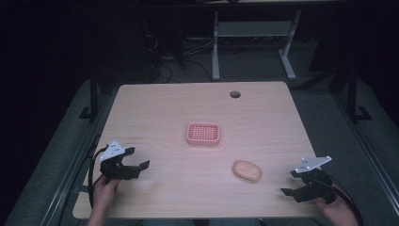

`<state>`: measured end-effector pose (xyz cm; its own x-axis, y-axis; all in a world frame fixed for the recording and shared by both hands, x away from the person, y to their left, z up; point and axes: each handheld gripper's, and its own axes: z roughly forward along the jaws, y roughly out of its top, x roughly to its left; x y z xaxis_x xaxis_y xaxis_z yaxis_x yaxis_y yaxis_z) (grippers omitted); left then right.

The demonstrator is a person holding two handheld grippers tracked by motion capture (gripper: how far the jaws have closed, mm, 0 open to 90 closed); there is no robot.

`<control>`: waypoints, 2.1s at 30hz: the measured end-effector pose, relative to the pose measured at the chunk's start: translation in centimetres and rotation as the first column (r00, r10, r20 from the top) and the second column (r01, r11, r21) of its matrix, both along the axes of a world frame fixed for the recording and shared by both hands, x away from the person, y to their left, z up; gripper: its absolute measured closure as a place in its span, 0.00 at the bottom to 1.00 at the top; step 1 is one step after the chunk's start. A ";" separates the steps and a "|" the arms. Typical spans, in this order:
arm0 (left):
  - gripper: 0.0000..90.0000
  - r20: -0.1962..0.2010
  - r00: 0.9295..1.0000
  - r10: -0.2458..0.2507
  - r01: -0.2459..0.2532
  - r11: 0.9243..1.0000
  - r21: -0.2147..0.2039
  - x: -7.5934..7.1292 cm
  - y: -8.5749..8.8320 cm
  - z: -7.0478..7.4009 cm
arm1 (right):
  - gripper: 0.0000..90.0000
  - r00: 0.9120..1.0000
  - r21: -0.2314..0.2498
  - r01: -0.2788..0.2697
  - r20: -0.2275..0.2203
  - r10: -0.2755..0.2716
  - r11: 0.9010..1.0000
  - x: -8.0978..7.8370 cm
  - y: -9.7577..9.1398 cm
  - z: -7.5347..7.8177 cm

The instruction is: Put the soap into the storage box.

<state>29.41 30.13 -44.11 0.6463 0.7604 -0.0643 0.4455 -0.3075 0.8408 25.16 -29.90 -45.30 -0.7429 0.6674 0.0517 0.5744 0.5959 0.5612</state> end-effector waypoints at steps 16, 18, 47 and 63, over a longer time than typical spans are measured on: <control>0.16 0.002 1.000 0.000 0.000 1.000 0.002 0.0 0.0 -0.1 | 0.25 0.998 -0.056 -0.059 -0.025 0.058 0.997 1.7 1.8 1.6; 0.16 0.001 1.000 -0.001 0.001 1.000 0.005 0.0 0.0 0.0 | 0.25 0.998 -0.060 -0.068 -0.025 0.066 0.996 2.0 2.1 1.8; 0.16 0.006 1.000 -0.005 0.005 1.000 0.005 0.0 0.0 0.0 | 0.24 0.980 -0.115 -0.197 -0.058 0.192 0.974 4.8 6.7 3.6; 0.16 0.007 1.000 0.004 -0.004 1.000 -0.005 -0.1 0.0 0.0 | 0.24 0.970 -0.137 -0.240 -0.075 0.232 0.961 5.9 8.5 4.0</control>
<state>29.32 30.12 -44.11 0.6439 0.7624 -0.0640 0.4410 -0.3015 0.8454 31.02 -21.35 -41.29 -0.8787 0.4771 0.0151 0.4367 0.7906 0.4292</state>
